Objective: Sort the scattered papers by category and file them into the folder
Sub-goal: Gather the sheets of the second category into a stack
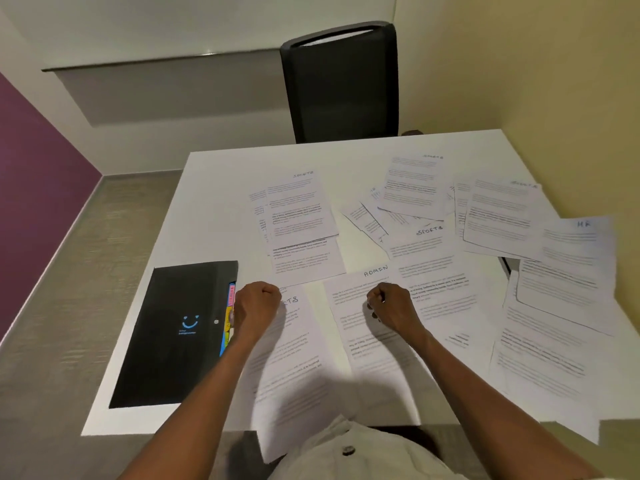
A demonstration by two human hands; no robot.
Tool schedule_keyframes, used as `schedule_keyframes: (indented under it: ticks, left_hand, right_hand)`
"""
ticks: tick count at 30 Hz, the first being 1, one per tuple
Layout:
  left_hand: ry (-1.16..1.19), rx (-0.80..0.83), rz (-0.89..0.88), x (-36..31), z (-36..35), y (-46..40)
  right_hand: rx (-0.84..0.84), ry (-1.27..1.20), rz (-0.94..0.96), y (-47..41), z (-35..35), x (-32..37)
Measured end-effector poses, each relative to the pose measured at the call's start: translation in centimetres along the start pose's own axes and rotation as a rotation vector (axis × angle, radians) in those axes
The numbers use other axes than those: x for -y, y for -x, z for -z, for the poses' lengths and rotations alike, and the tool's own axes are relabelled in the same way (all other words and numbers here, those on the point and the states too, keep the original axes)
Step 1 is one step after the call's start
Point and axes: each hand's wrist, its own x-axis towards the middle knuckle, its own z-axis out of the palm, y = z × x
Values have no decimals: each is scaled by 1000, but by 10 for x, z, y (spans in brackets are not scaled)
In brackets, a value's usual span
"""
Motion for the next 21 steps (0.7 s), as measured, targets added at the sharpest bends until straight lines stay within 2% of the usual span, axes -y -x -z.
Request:
schedule_keyframes:
  ticks: [11, 19, 21]
  left_hand:
    - [-25, 82, -118, -40, -49, 7]
    - [-52, 122, -109, -68, -58, -44]
    - [-50, 131, -99, -72, -62, -60]
  right_hand:
    - [-56, 93, -63, -48, 51, -56]
    - [-80, 116, -32, -91, 45, -47]
    - [-77, 234, 45, -110, 39, -39]
